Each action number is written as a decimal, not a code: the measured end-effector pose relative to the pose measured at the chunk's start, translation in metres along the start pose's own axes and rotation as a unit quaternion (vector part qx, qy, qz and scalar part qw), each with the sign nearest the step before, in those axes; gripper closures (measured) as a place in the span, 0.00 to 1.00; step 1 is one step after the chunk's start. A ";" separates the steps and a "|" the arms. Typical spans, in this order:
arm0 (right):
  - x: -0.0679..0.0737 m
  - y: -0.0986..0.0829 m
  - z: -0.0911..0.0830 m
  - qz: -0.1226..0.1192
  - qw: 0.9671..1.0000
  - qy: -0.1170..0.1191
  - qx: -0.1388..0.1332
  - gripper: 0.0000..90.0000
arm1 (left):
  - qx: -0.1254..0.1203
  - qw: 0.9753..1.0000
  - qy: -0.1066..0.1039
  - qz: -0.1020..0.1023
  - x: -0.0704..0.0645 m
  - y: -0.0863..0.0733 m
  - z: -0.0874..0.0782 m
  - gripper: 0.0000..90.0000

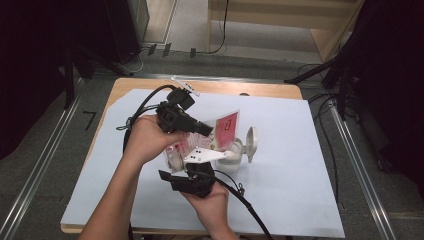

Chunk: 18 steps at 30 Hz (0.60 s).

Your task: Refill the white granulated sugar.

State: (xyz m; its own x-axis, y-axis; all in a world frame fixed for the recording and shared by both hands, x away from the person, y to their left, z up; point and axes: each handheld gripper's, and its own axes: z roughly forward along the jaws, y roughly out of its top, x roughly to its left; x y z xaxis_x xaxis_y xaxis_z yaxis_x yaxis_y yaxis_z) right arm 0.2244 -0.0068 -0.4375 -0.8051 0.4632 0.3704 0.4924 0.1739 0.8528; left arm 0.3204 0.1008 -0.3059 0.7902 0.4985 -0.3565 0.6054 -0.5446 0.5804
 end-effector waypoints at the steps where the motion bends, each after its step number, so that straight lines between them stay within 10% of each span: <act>1: 0.000 0.000 0.000 0.000 1.000 0.000 0.000 0.63 | 0.000 1.000 0.000 0.000 0.000 0.000 0.000 0.98; 18: -0.007 -0.012 0.004 -0.002 1.000 -0.002 0.016 0.63 | 0.006 1.000 -0.005 -0.006 0.005 -0.010 -0.001 0.98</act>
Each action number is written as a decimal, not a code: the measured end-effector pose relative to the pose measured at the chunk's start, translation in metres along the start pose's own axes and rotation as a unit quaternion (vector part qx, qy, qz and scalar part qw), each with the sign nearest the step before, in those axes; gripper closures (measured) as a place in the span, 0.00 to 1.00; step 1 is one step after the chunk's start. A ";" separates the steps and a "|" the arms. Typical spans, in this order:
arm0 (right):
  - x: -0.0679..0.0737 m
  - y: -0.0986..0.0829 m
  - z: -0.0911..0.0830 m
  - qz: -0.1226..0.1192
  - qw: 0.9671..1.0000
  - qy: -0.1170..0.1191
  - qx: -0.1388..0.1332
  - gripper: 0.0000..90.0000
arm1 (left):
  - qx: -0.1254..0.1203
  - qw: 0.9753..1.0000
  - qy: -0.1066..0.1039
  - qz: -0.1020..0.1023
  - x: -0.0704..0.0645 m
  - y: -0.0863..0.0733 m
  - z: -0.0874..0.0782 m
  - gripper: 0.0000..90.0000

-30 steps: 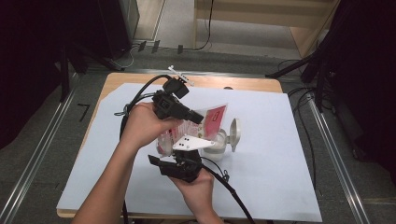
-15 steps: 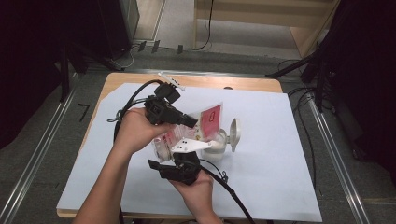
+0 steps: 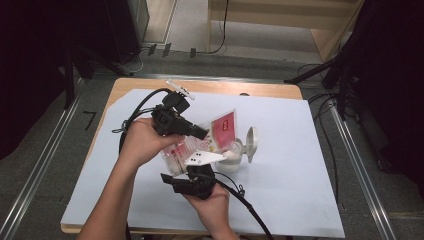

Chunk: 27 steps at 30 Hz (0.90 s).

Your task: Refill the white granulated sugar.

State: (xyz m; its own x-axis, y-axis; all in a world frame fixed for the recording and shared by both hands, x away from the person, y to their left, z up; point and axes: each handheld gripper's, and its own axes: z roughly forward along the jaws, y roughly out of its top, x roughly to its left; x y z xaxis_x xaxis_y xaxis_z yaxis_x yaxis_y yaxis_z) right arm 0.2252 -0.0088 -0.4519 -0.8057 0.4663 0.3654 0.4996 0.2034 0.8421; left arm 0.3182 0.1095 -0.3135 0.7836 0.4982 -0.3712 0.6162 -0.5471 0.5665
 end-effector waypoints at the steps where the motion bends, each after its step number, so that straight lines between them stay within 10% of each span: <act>1: 0.000 -0.001 0.000 -0.004 1.000 -0.002 0.000 0.64 | 0.000 1.000 0.000 0.002 0.000 0.000 0.000 0.98; 27: -0.010 -0.009 0.005 0.002 1.000 -0.010 0.012 0.63 | -0.006 1.000 -0.012 -0.016 0.009 -0.018 -0.005 1.00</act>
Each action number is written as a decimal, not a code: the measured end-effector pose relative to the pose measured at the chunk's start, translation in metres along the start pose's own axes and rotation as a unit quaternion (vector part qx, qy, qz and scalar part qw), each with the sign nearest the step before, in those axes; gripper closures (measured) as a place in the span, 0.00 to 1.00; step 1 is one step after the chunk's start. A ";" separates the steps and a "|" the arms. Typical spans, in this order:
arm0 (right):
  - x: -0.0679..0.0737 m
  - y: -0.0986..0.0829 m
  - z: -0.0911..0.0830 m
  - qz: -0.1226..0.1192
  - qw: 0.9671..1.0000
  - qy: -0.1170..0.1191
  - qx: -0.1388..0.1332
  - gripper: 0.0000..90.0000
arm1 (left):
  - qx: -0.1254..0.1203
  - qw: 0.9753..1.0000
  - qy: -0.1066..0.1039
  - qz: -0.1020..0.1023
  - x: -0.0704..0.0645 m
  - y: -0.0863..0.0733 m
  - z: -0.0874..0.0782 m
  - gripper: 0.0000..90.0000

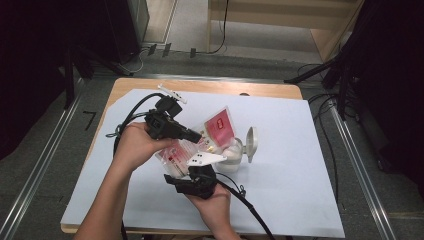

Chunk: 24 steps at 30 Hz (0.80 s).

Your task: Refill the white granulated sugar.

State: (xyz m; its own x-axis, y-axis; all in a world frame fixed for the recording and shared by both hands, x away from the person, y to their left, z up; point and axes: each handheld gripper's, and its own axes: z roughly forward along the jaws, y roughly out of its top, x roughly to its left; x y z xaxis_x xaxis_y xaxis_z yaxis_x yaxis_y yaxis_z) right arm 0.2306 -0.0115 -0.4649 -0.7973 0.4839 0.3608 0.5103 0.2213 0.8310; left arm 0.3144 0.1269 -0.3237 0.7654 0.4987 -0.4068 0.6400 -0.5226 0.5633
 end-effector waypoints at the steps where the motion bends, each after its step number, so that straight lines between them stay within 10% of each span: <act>1: 0.000 0.000 0.000 0.002 1.000 0.002 -0.002 0.63 | 0.001 1.000 -0.002 -0.001 0.000 -0.001 -0.001 1.00; 24: -0.003 -0.002 -0.004 -0.017 0.999 -0.027 -0.011 0.63 | -0.018 1.000 -0.022 -0.002 0.007 -0.018 -0.017 1.00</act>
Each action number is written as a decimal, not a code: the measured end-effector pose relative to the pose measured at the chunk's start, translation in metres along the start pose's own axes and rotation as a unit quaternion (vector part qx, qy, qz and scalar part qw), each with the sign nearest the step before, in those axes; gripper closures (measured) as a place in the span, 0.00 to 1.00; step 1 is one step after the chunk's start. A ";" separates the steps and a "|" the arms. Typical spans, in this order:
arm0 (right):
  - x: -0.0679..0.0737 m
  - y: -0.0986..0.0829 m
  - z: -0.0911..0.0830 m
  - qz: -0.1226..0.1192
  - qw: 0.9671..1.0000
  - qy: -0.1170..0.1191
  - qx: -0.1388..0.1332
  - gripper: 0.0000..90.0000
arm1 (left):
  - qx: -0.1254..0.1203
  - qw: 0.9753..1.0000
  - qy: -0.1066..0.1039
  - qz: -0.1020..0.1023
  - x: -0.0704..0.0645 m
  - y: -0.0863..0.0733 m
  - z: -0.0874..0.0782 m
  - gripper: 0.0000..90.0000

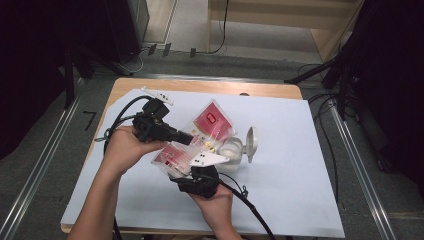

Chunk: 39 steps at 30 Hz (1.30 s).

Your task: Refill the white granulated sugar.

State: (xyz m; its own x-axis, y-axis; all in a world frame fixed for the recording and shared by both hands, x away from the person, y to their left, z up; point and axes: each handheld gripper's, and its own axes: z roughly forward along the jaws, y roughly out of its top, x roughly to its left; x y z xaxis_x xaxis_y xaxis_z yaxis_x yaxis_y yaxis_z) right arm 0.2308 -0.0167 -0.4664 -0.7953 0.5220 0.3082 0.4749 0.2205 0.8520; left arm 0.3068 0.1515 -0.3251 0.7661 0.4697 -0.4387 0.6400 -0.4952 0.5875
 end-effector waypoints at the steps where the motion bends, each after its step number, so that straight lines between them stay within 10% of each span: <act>1: 0.000 0.000 0.000 0.000 1.000 0.000 0.000 0.63 | -0.003 1.000 0.001 0.002 0.000 -0.001 -0.001 1.00; 28: -0.013 0.006 -0.008 0.035 0.999 -0.016 -0.021 0.62 | -0.024 0.999 -0.016 0.022 0.002 -0.019 -0.029 1.00; 39: -0.009 0.011 -0.006 0.008 1.000 -0.001 -0.001 0.62 | -0.050 0.998 -0.004 0.027 0.002 -0.017 -0.031 1.00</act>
State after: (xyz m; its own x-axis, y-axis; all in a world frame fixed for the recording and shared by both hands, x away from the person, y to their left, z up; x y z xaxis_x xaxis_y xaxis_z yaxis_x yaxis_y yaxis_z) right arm 0.2410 -0.0236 -0.4571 -0.7869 0.5272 0.3207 0.4866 0.2106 0.8478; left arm 0.2955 0.1834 -0.3146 0.7996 0.4380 -0.4108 0.5898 -0.4436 0.6748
